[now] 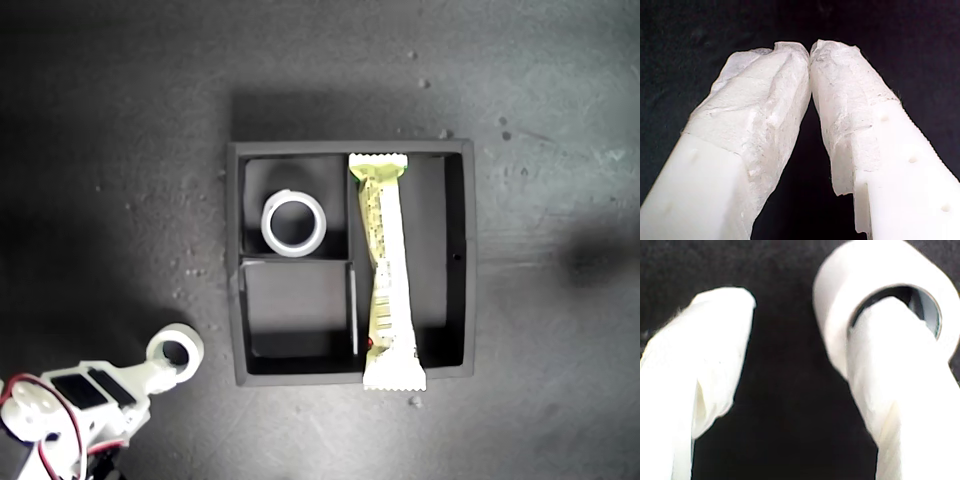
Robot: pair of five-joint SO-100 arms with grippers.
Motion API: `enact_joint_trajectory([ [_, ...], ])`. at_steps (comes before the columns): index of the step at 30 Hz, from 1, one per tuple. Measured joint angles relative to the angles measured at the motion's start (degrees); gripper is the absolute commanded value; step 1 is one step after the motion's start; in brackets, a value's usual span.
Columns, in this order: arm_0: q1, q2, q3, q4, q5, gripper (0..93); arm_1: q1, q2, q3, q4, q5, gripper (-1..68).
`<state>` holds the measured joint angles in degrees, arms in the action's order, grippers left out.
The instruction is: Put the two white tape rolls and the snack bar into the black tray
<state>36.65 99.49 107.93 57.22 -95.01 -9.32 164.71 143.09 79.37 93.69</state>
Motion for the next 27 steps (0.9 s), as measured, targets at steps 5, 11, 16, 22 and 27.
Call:
enact_joint_trajectory([
  [5, -0.6, -0.8, 0.5, -0.8, 0.4, 14.1, -0.1, 0.2, 2.1, -1.1, 0.0, -0.7],
  [11, -1.6, -2.0, 2.4, -2.8, 0.7, 14.3, -1.7, 0.2, 5.4, -4.4, 0.0, -0.7],
  [16, -2.2, -3.8, 2.9, -5.0, 1.2, 14.4, -2.8, 0.2, 8.7, -6.6, 0.0, -0.7],
  [22, -2.2, -5.8, 3.6, -6.9, 1.3, 14.3, -3.1, 2.8, 13.5, -7.7, 0.0, -0.7],
  [27, -2.1, -9.5, 3.7, -7.6, 1.3, 14.1, 0.4, 20.9, 25.8, -2.5, 0.0, -0.7],
])
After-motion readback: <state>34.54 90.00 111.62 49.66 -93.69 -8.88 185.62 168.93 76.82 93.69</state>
